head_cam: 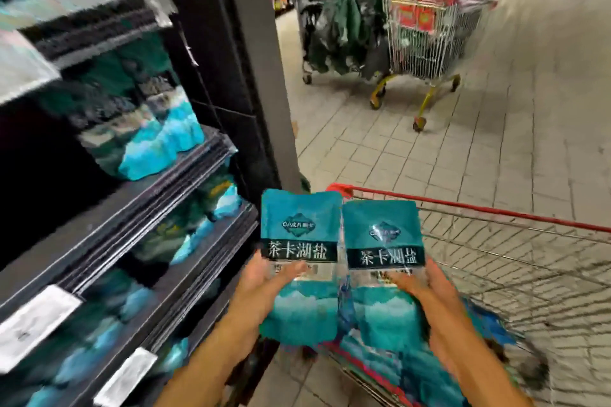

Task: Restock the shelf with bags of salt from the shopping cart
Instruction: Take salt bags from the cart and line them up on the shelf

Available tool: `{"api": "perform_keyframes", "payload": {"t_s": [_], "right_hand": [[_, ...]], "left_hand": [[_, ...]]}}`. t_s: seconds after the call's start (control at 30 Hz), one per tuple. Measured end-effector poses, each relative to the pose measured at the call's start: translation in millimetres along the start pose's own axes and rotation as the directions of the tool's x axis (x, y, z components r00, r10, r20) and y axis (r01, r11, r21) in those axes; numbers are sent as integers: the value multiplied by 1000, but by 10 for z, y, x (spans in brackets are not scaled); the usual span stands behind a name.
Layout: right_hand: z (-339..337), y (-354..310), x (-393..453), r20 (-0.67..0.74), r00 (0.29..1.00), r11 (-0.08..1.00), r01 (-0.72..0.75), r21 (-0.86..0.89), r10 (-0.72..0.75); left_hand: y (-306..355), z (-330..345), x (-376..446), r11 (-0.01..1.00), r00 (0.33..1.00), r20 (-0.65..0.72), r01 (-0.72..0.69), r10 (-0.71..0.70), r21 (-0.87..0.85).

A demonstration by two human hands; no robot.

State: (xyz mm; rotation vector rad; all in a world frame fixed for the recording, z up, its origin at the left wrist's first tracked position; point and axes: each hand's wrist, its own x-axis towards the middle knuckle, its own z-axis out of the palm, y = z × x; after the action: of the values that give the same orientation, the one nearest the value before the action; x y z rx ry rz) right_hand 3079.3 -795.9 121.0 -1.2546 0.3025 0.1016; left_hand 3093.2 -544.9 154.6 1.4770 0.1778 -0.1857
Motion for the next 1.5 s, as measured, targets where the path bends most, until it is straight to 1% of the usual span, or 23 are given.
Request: {"api": "perform_keyframes", "payload": {"t_s": [0.07, 0.13, 0.3, 0.37, 0.43, 0.5, 0.53, 0.6, 0.63, 0.67, 0.7, 0.77, 0.83, 0.9, 1.0, 1.03, 1.07, 1.17, 1.23, 1.3, 1.33, 1.4, 1.5], "right_hand": [[368, -140, -10, 107, 993, 999, 47, -1, -46], [768, -264, -7, 229, 970, 995, 97, -31, -87], [1766, -493, 110, 465, 871, 972, 220, -79, -159], [2171, -535, 144, 523, 838, 972, 225, -73, -155], [2585, -569, 168, 591, 794, 977, 207, -45, -141], [2975, -608, 200, 644, 757, 980, 192, -51, -115], [3151, -640, 220, 658, 746, 979, 192, -65, -102], [3490, -684, 238, 672, 737, 975, 197, -102, -78], [3649, -697, 241, 675, 733, 973, 205, -105, -81], [3798, -700, 262, 672, 735, 972, 212, -100, -91], [3928, -702, 285, 663, 741, 974, 210, -84, -103], [4157, -692, 329, 632, 763, 970, 234, -68, -140], [4301, -667, 386, 617, 765, 949, 302, -88, -186], [4342, -596, 442, 640, 734, 920, 378, -106, -228], [4246, -438, 525, 671, 689, 830, 522, -196, -275], [4197, -384, 550, 670, 685, 802, 554, -225, -286], [4151, -337, 565, 666, 686, 778, 577, -251, -294], [4078, -247, 589, 628, 689, 640, 673, -371, -361], [4046, -242, 598, 590, 692, 581, 701, -413, -416], [4012, -263, 606, 542, 701, 582, 702, -410, -464], [3992, -274, 613, 523, 703, 592, 702, -396, -483], [3965, -282, 616, 501, 706, 606, 699, -380, -501], [3935, -272, 614, 479, 701, 597, 708, -377, -528]], "left_hand": [[201, -276, -210, 998, 996, -62, -64, 63, -17], [396, -587, -410, 994, 984, -145, -111, 108, -12], [770, -1291, -785, 981, 911, -364, -188, 194, 51], [908, -1556, -873, 966, 876, -410, -247, 254, 72], [1065, -1839, -950, 956, 839, -468, -290, 278, 48], [1227, -2100, -998, 955, 818, -512, -295, 263, 20], [1302, -2208, -1001, 963, 813, -533, -270, 235, 13], [1395, -2400, -970, 980, 784, -607, -196, 129, -44], [1426, -2486, -927, 981, 756, -650, -176, 79, -85], [1458, -2563, -860, 976, 728, -684, -176, 42, -126], [1494, -2611, -780, 970, 717, -696, -189, 29, -155], [1552, -2709, -618, 955, 726, -682, -258, 89, -149], [1563, -2781, -467, 939, 710, -684, -327, 167, -110], [1524, -2784, -350, 936, 694, -684, -348, 226, -44], [1420, -2825, -221, 927, 619, -735, -374, 276, 33], [1387, -2863, -194, 929, 608, -743, -368, 279, 48], [1365, -2913, -180, 934, 610, -741, -351, 281, 66], [1339, -2997, -180, 962, 695, -665, -224, 271, 158], [1346, -2992, -156, 958, 716, -638, -244, 283, 152], [1344, -2956, -101, 944, 726, -617, -318, 303, 88], [1345, -2925, -78, 938, 719, -624, -338, 307, 71], [1336, -2873, -27, 929, 698, -634, -357, 334, 97], [1295, -2810, 4, 923, 723, -599, -378, 344, 74]]}}
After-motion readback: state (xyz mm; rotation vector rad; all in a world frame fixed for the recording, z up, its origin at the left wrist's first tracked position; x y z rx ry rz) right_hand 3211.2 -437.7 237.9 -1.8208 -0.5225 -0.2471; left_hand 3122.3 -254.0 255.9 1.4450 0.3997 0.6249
